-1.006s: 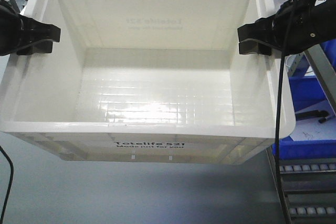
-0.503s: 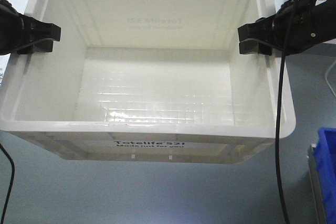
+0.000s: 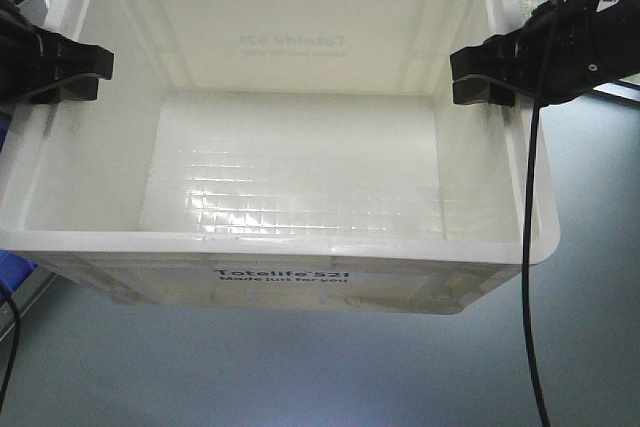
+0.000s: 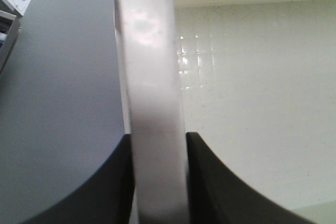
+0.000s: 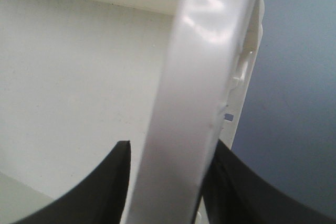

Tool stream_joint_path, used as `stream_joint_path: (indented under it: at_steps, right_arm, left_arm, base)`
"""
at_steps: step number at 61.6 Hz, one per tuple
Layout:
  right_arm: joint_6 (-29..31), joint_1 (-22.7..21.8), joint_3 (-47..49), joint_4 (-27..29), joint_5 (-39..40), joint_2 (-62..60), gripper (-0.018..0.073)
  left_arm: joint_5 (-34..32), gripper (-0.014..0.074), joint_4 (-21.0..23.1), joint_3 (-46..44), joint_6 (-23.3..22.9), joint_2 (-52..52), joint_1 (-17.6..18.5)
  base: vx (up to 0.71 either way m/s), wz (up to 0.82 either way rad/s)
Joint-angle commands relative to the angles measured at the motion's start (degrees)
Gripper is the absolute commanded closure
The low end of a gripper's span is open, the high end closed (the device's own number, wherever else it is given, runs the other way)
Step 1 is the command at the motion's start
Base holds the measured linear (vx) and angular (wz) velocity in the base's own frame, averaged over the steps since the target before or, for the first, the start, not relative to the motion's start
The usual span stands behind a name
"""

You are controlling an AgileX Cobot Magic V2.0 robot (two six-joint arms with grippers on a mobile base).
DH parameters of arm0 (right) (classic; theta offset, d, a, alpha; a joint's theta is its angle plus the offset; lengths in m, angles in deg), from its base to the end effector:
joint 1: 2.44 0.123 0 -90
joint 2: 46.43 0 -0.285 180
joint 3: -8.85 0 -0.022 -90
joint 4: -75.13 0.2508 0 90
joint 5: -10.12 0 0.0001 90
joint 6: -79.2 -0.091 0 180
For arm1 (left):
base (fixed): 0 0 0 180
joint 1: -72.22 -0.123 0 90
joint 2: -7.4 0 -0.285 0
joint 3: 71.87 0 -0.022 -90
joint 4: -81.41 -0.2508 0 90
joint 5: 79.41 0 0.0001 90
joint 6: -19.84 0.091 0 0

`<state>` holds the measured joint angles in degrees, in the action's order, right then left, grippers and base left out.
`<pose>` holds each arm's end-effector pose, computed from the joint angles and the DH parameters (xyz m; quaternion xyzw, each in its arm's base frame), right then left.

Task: Move bin from left to right shelf
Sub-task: 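Hold the tote with both grippers while the base drives to another shelf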

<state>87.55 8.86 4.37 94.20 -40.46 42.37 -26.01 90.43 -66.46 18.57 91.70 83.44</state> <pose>0.2892 0.0812 0.3459 -0.1006 0.9341 0.1621 0.3018 0.2694 -0.0651 0.3579 0.0576 0.9443 -0.1086 0.3054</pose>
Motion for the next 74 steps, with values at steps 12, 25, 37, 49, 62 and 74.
stream_joint_path:
  at_steps: [12, 25, 37, 49, 62, 74]
  right_arm:
    - [1.9, -0.1, 2.2, 1.4, 4.8, -2.6, 0.0564]
    - [1.9, -0.1, 2.2, 1.4, 4.8, -2.6, 0.0564]
    - [1.9, -0.1, 2.2, 1.4, 4.8, -2.6, 0.0564]
    - [1.9, -0.1, 2.2, 1.4, 4.8, -2.6, 0.0564]
    - [1.9, -0.1, 2.2, 1.4, 4.8, -2.6, 0.0564]
    - [1.9, -0.1, 2.2, 1.4, 4.8, -2.6, 0.0564]
  left_arm:
    - [-5.5, 0.0601, 2.0, -2.3, 1.3, -2.6, 0.4]
    - [-5.5, 0.0601, 2.0, -2.3, 1.3, -2.6, 0.4]
    - [-5.5, 0.0601, 2.0, -2.3, 1.3, -2.6, 0.4]
    - [-5.5, 0.0601, 2.0, -2.3, 1.3, -2.6, 0.4]
    - [-5.5, 0.0601, 2.0, -2.3, 1.3, -2.6, 0.4]
    - [-5.5, 0.0601, 2.0, -2.3, 1.3, -2.6, 0.4]
  base:
    - [0.27, 0.38]
    - [0.27, 0.34]
    - [0.25, 0.44]
    - [0.20, 0.65]
    - [0.16, 0.69]
    - [0.11, 0.48]
